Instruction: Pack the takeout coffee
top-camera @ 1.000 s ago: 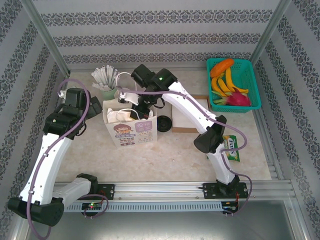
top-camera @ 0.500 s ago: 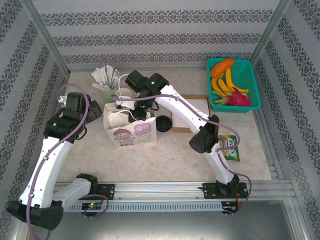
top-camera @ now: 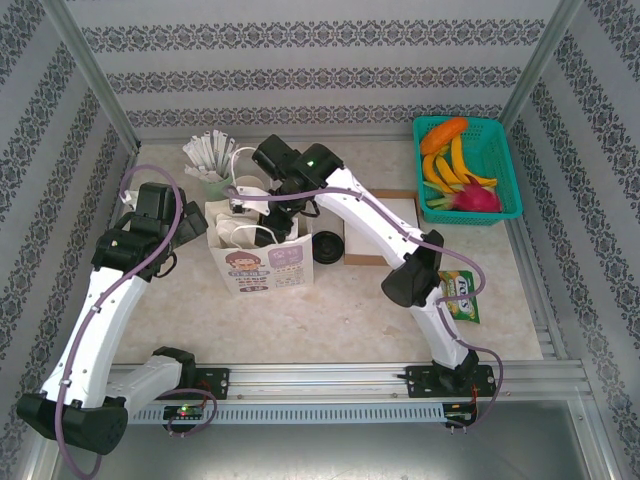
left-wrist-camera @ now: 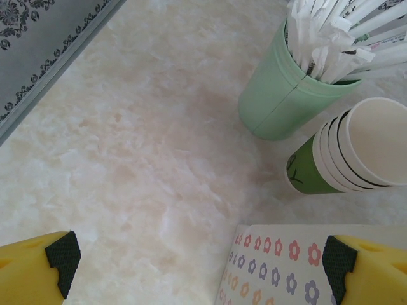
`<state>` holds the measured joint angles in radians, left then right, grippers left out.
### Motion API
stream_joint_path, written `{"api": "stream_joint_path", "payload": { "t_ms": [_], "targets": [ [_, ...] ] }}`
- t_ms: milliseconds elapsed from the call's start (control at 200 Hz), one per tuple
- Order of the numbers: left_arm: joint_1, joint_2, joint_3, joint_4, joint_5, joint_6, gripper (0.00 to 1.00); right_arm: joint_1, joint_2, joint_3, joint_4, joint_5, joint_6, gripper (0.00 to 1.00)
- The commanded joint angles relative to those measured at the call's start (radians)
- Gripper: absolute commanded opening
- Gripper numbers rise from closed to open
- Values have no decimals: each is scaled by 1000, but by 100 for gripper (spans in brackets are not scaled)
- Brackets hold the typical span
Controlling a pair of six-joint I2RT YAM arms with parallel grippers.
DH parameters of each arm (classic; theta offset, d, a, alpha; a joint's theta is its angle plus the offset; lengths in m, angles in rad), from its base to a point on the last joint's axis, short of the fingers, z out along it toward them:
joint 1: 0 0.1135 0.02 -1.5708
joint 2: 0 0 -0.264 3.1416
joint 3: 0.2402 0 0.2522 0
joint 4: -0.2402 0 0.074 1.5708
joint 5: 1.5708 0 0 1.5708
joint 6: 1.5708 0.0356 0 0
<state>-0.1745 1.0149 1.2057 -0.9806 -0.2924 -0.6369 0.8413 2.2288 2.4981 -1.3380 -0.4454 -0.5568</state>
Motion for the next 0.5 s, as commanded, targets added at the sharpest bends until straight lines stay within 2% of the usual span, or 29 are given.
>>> {"api": "stream_joint_path", "payload": {
  "t_ms": [0,95,215,345,500],
  "targets": [
    [10,1,-15,-3,3,3,100,-7,-30,-15,-4,0,-18,59],
    [9,3,-13,-1,7,8,100,-6,-9,-4,-26,-5,-16,57],
    [10,12,-15,-2,5,11,100,-5,16,0,-37,27,-3,36],
    [10,23,-19,1,11,10,100,-1,43,7,-54,73,-3,34],
    [9,42,-25,6,19,8,100,1,49,14,-50,68,-8,28]
  ]
}}
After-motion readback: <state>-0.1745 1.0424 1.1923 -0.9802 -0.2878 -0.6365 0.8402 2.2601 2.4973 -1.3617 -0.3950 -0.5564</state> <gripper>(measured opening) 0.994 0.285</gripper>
